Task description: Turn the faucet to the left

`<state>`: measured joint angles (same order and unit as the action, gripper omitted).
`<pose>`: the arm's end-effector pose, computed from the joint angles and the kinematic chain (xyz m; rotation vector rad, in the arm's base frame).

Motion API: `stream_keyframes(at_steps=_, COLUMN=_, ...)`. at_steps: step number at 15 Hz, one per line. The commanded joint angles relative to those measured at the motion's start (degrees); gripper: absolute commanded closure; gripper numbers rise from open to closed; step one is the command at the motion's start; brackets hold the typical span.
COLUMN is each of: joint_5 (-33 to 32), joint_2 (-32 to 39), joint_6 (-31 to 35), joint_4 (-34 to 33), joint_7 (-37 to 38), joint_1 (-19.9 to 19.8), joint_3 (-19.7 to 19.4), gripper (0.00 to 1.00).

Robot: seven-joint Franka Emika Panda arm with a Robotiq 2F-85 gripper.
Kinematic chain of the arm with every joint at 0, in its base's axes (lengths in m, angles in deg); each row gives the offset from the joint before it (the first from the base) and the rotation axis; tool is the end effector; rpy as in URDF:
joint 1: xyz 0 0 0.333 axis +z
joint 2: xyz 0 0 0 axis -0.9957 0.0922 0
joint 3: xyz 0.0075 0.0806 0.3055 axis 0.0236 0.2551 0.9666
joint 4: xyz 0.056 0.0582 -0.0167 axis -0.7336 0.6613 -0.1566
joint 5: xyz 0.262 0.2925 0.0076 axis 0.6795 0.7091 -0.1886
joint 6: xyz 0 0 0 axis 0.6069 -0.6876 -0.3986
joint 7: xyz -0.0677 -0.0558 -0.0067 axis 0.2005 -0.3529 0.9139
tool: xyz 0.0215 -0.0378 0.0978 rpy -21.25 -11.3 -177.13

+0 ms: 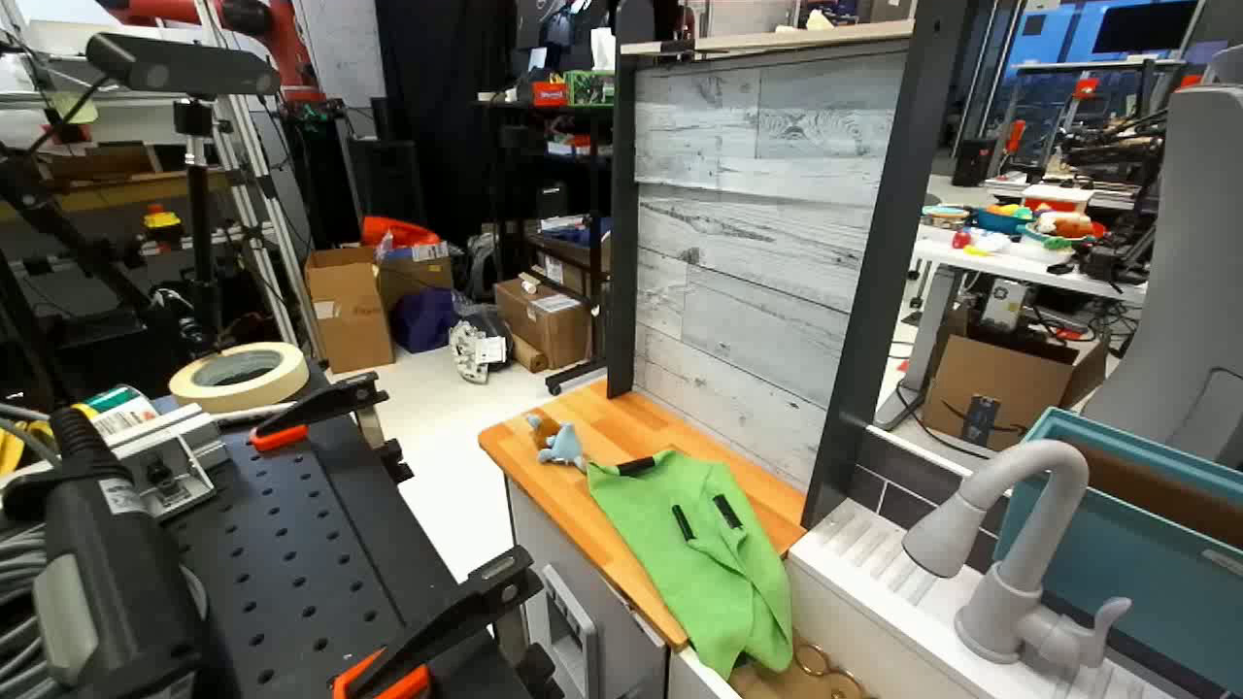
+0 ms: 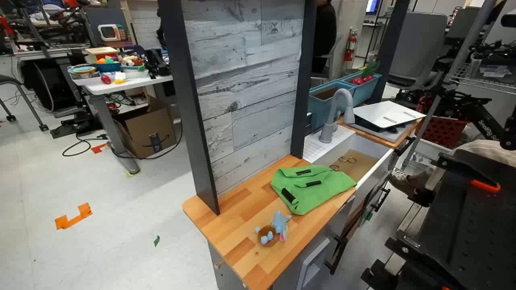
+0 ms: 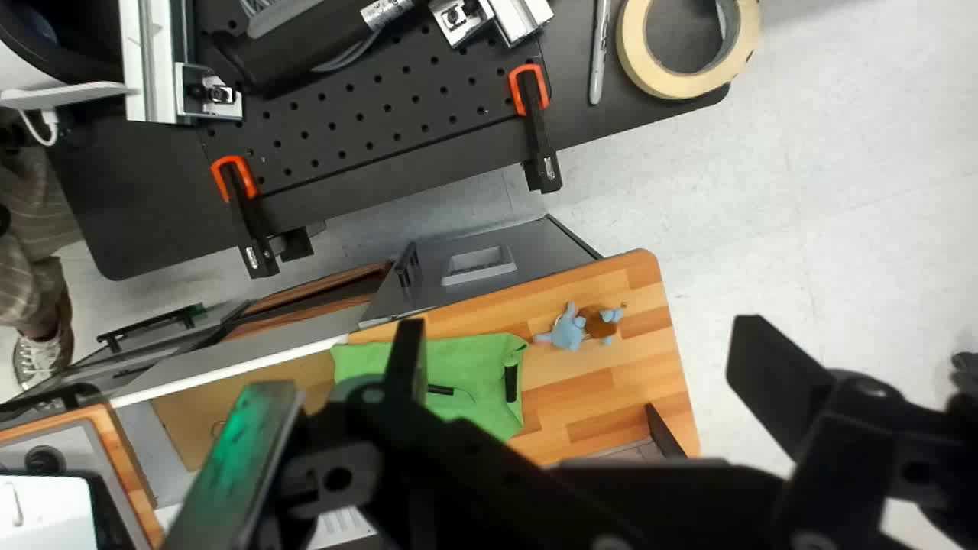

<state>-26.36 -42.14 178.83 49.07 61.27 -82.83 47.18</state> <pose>0.3848 0.0907 0.4738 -3.1076 0.3702 0.1653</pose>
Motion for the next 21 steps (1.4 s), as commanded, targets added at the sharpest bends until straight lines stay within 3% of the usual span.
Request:
stream_keyframes(at_steps=1, joint_5=-0.1, joint_2=0.0, joint_6=-0.1, joint_4=-0.1, joint_7=0.1, joint_1=0.2, joint_3=-0.2, gripper=0.00)
stream_keyframes(at_steps=21, joint_5=-0.2, joint_2=0.4, joint_6=1.0, joint_4=-0.2, joint_7=0.4, joint_1=0.1, joint_3=-0.1, gripper=0.00)
